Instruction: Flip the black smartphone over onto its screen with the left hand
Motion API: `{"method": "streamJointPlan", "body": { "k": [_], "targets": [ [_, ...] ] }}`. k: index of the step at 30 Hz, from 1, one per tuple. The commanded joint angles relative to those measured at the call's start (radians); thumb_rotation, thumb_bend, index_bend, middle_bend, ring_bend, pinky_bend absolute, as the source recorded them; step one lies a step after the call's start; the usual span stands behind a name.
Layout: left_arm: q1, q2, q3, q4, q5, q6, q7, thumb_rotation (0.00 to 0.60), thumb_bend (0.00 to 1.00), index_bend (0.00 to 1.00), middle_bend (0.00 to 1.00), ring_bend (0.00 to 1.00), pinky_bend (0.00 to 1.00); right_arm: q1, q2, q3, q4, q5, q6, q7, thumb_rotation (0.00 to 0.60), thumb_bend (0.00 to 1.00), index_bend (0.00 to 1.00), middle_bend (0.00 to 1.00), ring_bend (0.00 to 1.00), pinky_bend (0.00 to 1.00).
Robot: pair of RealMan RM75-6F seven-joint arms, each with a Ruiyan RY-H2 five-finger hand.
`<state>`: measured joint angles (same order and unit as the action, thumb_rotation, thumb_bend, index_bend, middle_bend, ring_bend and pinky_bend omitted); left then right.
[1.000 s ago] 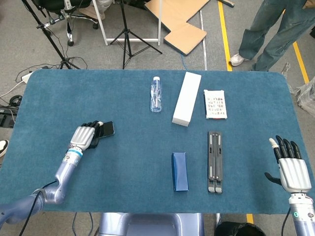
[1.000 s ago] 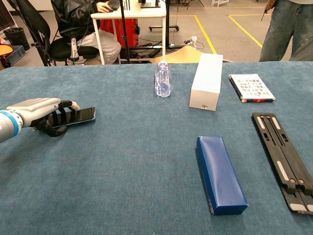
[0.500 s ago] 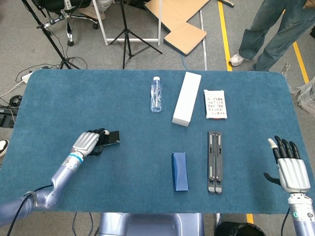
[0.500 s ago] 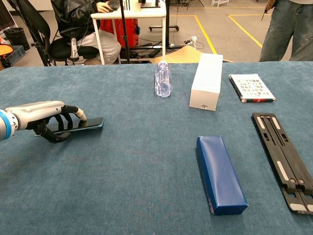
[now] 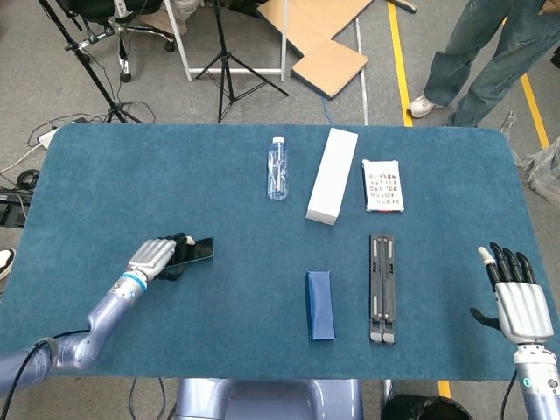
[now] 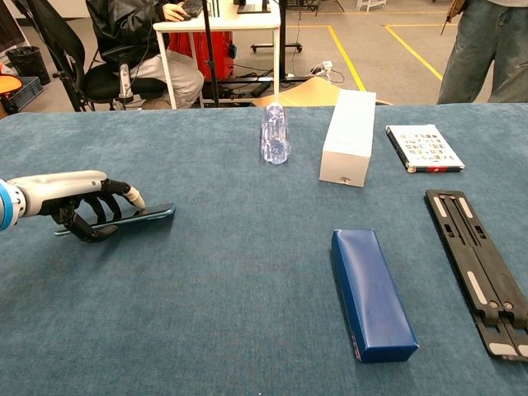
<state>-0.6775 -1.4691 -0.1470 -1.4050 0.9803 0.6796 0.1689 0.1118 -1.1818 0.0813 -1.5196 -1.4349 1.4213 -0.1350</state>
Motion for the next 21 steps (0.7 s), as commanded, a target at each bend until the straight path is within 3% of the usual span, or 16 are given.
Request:
{"method": "streamJointPlan", "body": {
  "k": [1, 6, 7, 12, 17, 21],
  "targets": [
    [-0.005, 0.011, -0.004, -0.009, -0.002, -0.001, -0.01, 0.6, 1.0, 0.21, 0.08, 0.2, 0.3, 0.0, 0.0, 0.0, 0.0, 0.0, 0.0, 0.001, 0.6, 0.0, 0.0, 0.0, 0.0, 0.0],
    [-0.016, 0.043, -0.023, -0.037, -0.037, -0.038, -0.067, 0.6, 1.0, 0.21, 0.07, 0.2, 0.3, 0.001, -0.001, 0.0, 0.002, -0.001, 0.0, 0.002, 0.6, 0.0, 0.0, 0.0, 0.0, 0.0],
    [-0.017, 0.057, -0.051, -0.058, -0.072, -0.076, -0.131, 0.6, 1.0, 0.21, 0.07, 0.2, 0.3, 0.001, -0.002, -0.001, 0.002, -0.001, -0.001, 0.002, 0.6, 0.0, 0.0, 0.0, 0.0, 0.0],
    [-0.047, 0.111, -0.08, -0.068, -0.11, -0.23, -0.251, 0.6, 1.0, 0.21, 0.07, 0.19, 0.3, 0.004, -0.005, -0.001, 0.004, 0.0, -0.004, -0.003, 0.6, 0.0, 0.0, 0.0, 0.0, 0.0],
    [-0.047, 0.095, -0.076, -0.039, -0.087, -0.216, -0.275, 0.6, 1.0, 0.21, 0.06, 0.18, 0.3, 0.003, -0.006, -0.001, 0.005, 0.002, -0.005, -0.003, 0.6, 0.0, 0.0, 0.0, 0.0, 0.0],
    [-0.037, 0.054, -0.077, 0.019, -0.053, -0.123, -0.274, 0.6, 1.0, 0.21, 0.05, 0.16, 0.26, 0.003, -0.005, -0.002, 0.007, 0.005, -0.009, 0.003, 0.6, 0.0, 0.0, 0.0, 0.0, 0.0]
  ]
}}
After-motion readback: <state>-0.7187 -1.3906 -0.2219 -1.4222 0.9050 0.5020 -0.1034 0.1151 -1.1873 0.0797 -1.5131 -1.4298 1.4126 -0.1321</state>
